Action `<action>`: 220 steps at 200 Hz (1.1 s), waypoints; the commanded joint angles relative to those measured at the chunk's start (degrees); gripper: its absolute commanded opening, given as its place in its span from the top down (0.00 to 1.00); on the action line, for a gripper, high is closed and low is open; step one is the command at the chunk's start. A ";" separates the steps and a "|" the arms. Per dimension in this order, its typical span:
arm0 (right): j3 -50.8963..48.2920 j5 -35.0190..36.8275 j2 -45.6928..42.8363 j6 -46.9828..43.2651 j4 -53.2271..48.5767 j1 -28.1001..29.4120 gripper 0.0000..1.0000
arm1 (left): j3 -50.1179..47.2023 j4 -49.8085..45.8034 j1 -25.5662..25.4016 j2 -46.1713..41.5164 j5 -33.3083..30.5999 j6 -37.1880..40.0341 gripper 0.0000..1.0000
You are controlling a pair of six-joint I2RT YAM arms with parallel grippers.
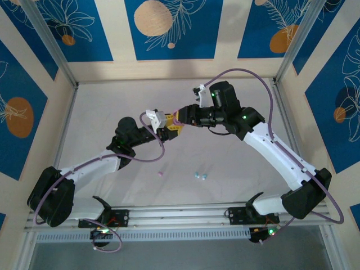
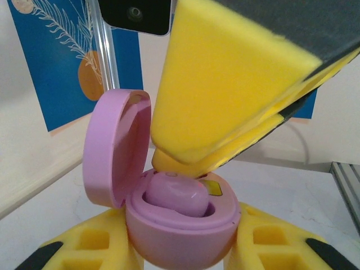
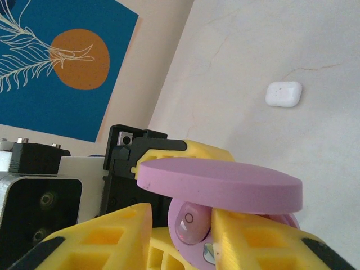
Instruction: Insert wireless bluetooth earbuds into charging case
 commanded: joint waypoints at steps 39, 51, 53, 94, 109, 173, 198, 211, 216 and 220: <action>-0.69 -0.69 -7.28 -2.06 -1.15 0.31 0.58 | -0.10 1.43 -0.63 -2.20 -7.25 2.05 0.76; -1.84 0.44 -9.40 -3.05 -1.03 0.22 0.58 | -0.08 0.30 -0.59 -2.51 -9.12 2.26 0.76; -2.14 0.60 -9.79 -3.18 -1.10 0.20 0.58 | -0.05 0.01 -0.65 -2.60 -9.39 2.30 0.76; -13.27 9.88 -16.34 -0.50 -5.22 -4.01 0.61 | 1.90 -9.06 -0.45 -6.60 -18.76 3.17 0.76; -18.70 9.19 -17.20 1.07 -5.22 -6.21 0.62 | 2.24 -11.56 -0.30 -9.01 -21.10 3.45 0.76; -26.41 2.84 -2.13 0.49 0.42 -0.40 0.63 | 4.51 -20.24 -0.18 -17.87 -25.13 4.84 0.76; -21.32 1.45 8.78 -1.70 0.23 4.72 0.62 | 5.07 -21.80 -0.22 -19.88 -25.51 5.12 0.76; -17.85 2.58 14.23 -2.97 -0.82 7.43 0.61 | 5.15 -22.20 -0.20 -20.58 -25.33 5.21 0.76; -16.38 3.14 16.08 -3.56 -1.50 8.61 0.61 | 5.08 -22.28 -0.25 -20.90 -25.26 5.21 0.76; -15.31 3.41 17.69 -4.15 -1.93 9.35 0.60 | 5.08 -22.51 -0.20 -21.04 -25.31 5.28 0.76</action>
